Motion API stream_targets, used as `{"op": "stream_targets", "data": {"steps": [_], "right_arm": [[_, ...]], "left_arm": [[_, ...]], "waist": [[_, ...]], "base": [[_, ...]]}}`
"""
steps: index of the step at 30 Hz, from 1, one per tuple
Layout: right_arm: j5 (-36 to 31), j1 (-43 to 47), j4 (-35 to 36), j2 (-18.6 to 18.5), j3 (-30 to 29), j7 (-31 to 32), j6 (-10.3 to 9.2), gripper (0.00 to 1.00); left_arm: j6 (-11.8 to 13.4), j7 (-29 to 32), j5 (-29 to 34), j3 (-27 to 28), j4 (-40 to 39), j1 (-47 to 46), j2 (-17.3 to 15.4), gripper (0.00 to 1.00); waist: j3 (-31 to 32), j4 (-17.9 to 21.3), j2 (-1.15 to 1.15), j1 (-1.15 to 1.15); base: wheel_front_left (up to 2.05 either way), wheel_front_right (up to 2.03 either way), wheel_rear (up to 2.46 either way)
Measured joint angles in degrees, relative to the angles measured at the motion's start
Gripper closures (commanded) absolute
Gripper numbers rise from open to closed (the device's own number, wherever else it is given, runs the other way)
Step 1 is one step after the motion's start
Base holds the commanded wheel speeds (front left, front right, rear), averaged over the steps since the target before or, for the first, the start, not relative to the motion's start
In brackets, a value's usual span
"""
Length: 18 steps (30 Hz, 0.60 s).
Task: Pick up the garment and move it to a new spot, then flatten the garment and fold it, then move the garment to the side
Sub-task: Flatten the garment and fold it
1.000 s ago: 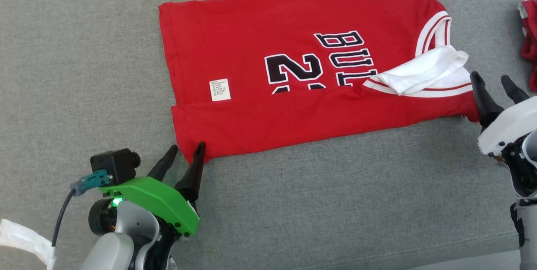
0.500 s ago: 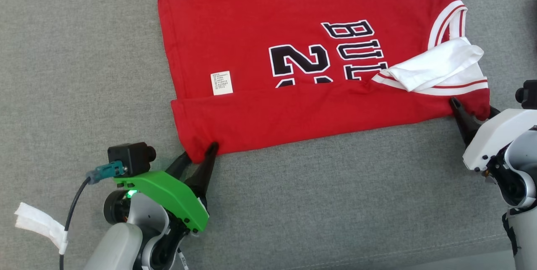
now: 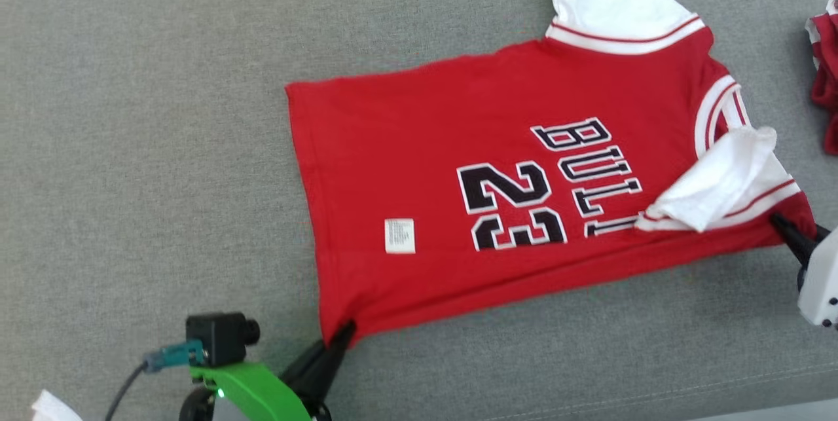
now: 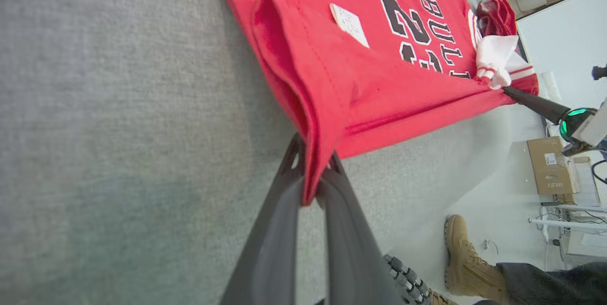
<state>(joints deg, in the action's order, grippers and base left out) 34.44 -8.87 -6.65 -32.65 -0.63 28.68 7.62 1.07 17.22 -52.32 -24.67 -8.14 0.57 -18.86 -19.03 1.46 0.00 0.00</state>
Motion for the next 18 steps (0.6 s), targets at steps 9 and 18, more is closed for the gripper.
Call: {"op": "stream_targets", "data": {"steps": [9,18], "right_arm": [[2.3,4.75,-0.69,-1.2,-2.1,3.02,-0.09,0.0],[-1.6,-14.93,4.58,0.41,-6.31,3.22,-0.11,0.0]], "left_arm": [[3.21,-2.02,1.68,-2.0,-5.09,7.77,1.04,0.0],[4.48,-0.04,5.82,3.77,-9.11,-5.42,-3.82,0.0]], "waist": [[0.42,-0.24,0.0,0.0],[-3.17,0.01,0.0,0.0]], "base": [[0.0,0.0,0.0],[0.0,0.0,0.0]]}}
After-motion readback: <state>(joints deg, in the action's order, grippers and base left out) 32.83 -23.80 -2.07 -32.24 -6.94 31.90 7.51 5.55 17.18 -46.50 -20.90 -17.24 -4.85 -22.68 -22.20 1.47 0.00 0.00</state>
